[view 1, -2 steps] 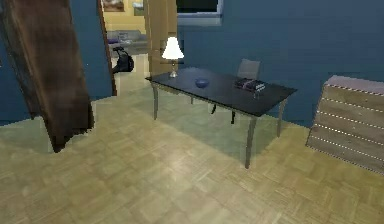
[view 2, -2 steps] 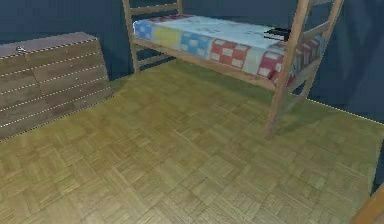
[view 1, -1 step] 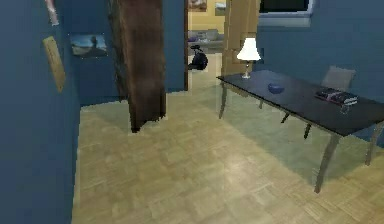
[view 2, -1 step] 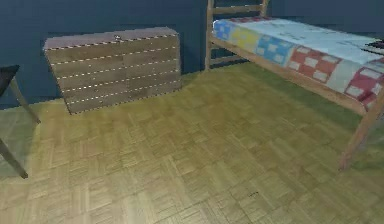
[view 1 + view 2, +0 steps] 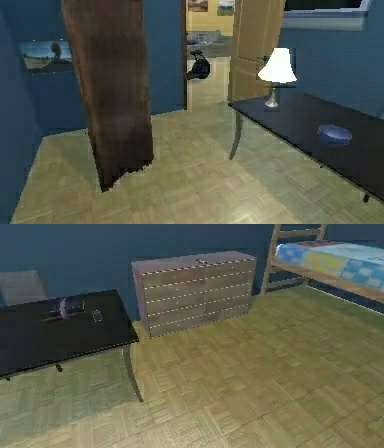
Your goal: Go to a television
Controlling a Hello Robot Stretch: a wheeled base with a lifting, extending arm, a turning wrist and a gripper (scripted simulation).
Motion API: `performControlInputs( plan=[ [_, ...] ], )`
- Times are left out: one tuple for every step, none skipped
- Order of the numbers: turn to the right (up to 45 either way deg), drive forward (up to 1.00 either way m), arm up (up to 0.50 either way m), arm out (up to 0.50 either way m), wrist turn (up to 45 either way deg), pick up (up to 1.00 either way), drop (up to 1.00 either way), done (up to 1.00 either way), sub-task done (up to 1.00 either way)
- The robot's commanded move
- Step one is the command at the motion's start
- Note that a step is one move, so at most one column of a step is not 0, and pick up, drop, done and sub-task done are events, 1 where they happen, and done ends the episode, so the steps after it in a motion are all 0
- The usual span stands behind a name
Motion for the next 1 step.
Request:
performControlInputs(
  plan=[
    [0.0, 1.0, 0.0, 0.0, 0.0, 0.0, 0.0, 0.0, 0.0]
  ],
)
